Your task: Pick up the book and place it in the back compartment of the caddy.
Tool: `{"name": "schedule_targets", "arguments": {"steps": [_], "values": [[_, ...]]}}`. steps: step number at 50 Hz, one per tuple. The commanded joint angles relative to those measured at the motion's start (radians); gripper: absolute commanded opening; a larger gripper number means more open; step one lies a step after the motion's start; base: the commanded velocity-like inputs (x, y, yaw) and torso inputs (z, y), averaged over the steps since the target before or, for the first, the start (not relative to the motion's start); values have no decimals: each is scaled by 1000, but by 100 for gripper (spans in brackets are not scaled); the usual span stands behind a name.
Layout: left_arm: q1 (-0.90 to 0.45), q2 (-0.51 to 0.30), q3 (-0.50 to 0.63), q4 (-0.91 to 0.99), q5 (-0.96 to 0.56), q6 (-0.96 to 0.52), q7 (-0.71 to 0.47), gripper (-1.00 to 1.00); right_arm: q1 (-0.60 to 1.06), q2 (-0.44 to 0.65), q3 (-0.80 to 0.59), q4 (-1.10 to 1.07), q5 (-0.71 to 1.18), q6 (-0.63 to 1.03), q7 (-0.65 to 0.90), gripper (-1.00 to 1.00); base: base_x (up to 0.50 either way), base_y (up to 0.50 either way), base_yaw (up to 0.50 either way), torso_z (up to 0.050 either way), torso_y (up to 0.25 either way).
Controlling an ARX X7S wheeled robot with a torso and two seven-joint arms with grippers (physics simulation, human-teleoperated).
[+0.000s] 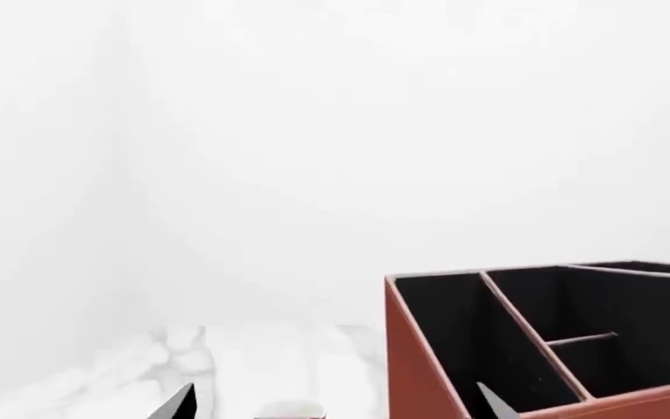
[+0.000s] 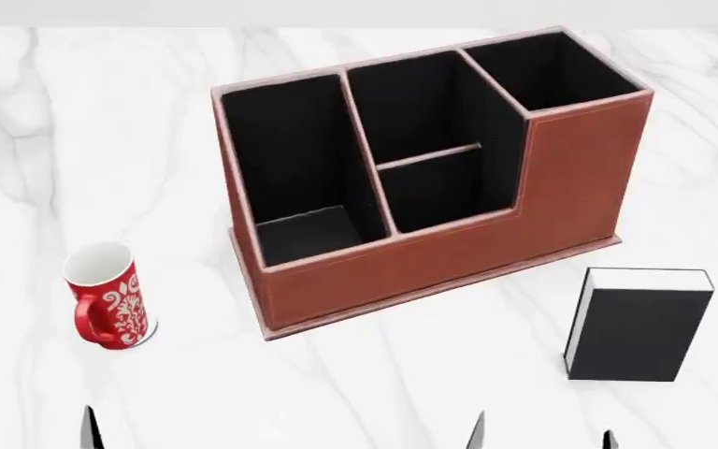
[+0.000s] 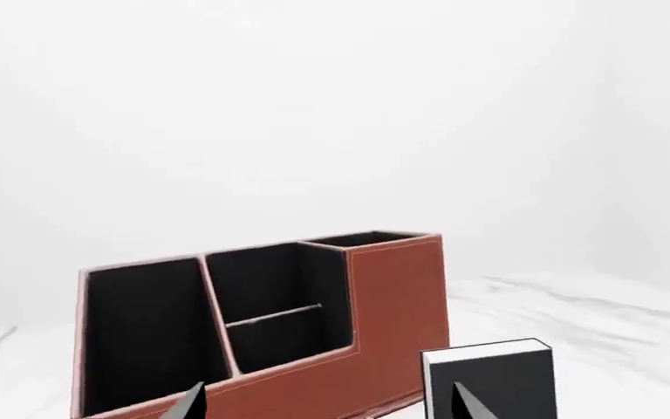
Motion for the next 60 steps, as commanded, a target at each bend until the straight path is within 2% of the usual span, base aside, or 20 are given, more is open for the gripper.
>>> {"name": "schedule_targets", "arguments": {"steps": [1, 16, 24, 47, 56, 60], "values": [[64, -11, 14, 39, 48, 171, -53, 100, -70, 7, -2, -68, -10, -115, 33, 100, 0, 0, 0, 0, 0], [112, -41, 28, 58, 24, 347, -86, 100, -111, 24, -5, -96, 1, -210, 58, 100, 0, 0, 0, 0, 0], [124, -45, 27, 67, 24, 385, -106, 100, -132, 30, -7, -107, -9, -255, 74, 100, 0, 0, 0, 0, 0], [108, -70, 47, 61, -33, 376, -128, 100, -115, 46, -20, -87, -21, -256, 115, 100, 0, 0, 0, 0, 0], [75, -96, 84, 77, -166, 243, -116, 100, -107, 53, -24, -80, -16, -250, 128, 100, 0, 0, 0, 0, 0], [68, -87, 68, 64, -131, 226, -141, 100, -98, 54, -27, -71, -20, -244, 135, 100, 0, -1, 0, 0, 0]]}}
